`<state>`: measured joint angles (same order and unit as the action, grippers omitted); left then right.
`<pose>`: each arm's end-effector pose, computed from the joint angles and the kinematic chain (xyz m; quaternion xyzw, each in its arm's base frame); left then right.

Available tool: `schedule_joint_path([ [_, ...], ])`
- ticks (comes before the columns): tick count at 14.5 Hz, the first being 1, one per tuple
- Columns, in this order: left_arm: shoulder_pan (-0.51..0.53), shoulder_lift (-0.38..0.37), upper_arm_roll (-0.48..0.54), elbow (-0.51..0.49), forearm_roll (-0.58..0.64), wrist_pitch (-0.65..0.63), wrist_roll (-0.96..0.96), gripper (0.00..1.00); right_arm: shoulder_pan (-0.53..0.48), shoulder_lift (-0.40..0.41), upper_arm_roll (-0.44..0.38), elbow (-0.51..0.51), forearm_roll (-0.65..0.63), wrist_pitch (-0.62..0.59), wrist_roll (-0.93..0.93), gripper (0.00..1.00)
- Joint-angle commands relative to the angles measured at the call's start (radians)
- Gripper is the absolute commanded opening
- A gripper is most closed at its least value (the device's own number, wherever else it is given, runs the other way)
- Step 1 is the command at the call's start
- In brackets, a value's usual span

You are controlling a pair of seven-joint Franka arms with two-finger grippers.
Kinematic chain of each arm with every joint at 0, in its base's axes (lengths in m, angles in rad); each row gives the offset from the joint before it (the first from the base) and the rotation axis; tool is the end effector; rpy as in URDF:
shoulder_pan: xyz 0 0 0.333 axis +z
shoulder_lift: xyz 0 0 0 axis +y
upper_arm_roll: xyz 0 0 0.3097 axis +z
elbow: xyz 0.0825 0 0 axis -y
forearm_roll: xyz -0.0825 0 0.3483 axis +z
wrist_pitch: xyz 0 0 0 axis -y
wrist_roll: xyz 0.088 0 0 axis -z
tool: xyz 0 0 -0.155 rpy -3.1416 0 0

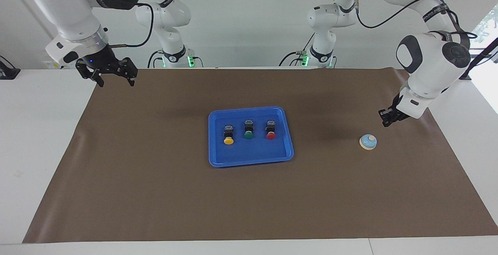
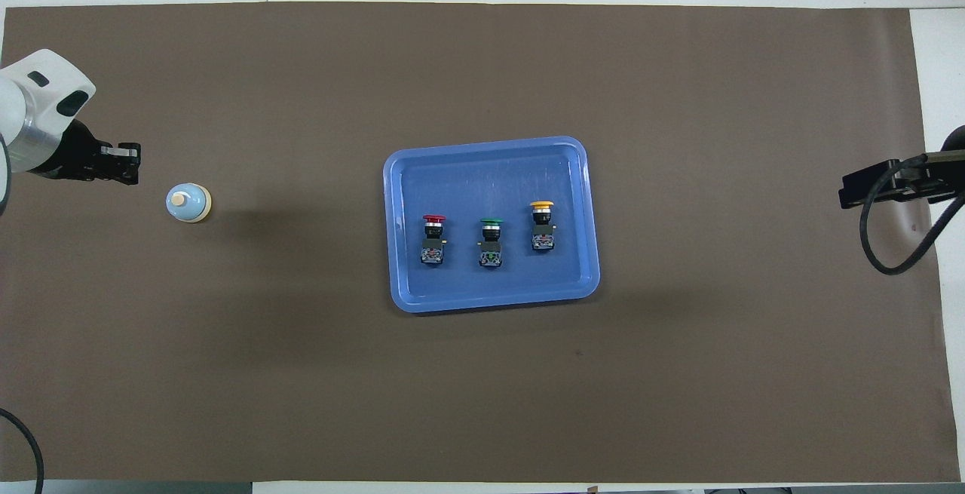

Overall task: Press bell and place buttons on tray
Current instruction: 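Move the left gripper over the bell and press it down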

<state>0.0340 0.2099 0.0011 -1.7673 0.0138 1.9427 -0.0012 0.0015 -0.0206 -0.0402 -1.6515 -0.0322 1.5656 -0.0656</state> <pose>0.5800 0.0219 0.3989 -0.9997 -0.0155 0.0174 0.0062 0.5059 -0.0248 0.5454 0.9992 0.0139 -0.0334 0.0140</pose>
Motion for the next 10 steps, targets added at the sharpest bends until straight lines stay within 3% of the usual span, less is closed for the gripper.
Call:
schedule_joint_path([
  [1, 0.000, 0.026, 0.000, -0.009, 0.001, 0.071, 0.015, 0.00, -0.006, -0.016, -0.001, -0.016, 0.015, -0.009, -0.025, 1.00],
  [10, 0.004, 0.029, 0.000, -0.172, 0.000, 0.238, 0.017, 0.00, -0.006, -0.016, -0.003, -0.016, 0.015, -0.009, -0.023, 1.00],
])
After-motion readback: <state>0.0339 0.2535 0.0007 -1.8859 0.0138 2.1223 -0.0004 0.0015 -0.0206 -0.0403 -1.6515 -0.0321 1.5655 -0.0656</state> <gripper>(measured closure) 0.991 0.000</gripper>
